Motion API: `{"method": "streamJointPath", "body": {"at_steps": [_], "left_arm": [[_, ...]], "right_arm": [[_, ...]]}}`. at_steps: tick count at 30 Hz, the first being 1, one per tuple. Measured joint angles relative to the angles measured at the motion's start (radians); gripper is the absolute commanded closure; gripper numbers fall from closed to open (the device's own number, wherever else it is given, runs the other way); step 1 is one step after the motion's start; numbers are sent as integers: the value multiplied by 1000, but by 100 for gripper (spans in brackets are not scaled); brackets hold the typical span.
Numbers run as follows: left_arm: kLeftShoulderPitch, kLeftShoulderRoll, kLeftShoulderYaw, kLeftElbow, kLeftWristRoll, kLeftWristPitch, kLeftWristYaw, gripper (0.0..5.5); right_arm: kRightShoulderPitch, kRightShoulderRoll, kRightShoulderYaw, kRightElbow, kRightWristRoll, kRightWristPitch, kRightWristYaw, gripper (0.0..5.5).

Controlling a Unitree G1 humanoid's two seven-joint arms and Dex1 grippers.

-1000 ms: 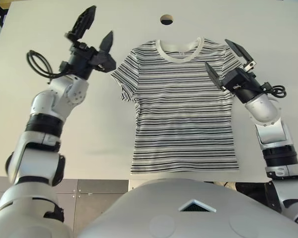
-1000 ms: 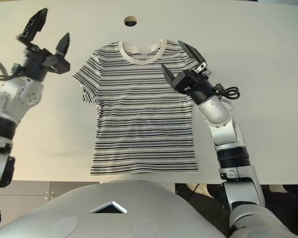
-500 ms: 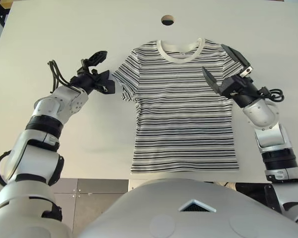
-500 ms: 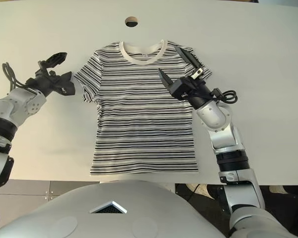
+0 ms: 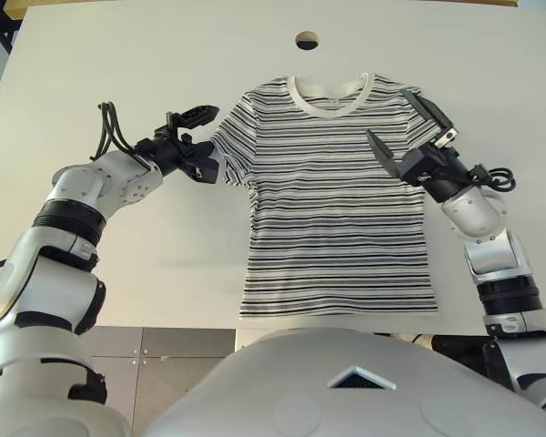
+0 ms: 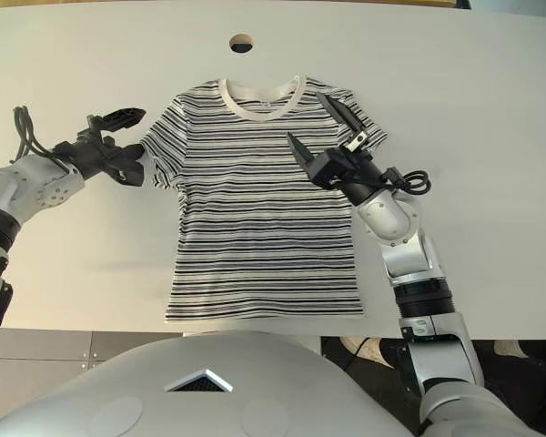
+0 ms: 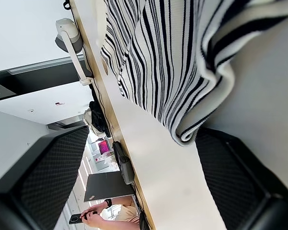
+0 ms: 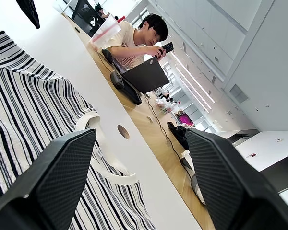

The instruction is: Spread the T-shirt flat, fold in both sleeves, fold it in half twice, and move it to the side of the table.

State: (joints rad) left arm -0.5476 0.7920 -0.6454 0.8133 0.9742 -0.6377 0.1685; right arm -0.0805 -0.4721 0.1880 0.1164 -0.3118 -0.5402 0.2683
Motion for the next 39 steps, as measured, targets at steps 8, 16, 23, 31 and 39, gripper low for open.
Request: {"method": "streamJointPath", "body": {"at_steps": [8, 16, 23, 31, 39], "left_arm": [[-25, -59, -27, 59, 2, 42, 27, 270], [-27, -80, -53, 77, 1, 41, 29, 418], [-32, -75, -47, 88, -9, 62, 35, 509], [-15, -80, -25, 85, -27, 101, 75, 539], [51, -144, 24, -38, -64, 169, 134, 539]], "right_arm": [[0, 0, 0, 5, 0, 0, 0, 208], [0, 0, 0, 5, 1, 0, 0, 208], [11, 0, -1, 5, 2, 1, 2, 208], [21, -1, -1, 5, 4, 1, 9, 208], [38, 0, -13, 11, 15, -2, 2, 208]]}}
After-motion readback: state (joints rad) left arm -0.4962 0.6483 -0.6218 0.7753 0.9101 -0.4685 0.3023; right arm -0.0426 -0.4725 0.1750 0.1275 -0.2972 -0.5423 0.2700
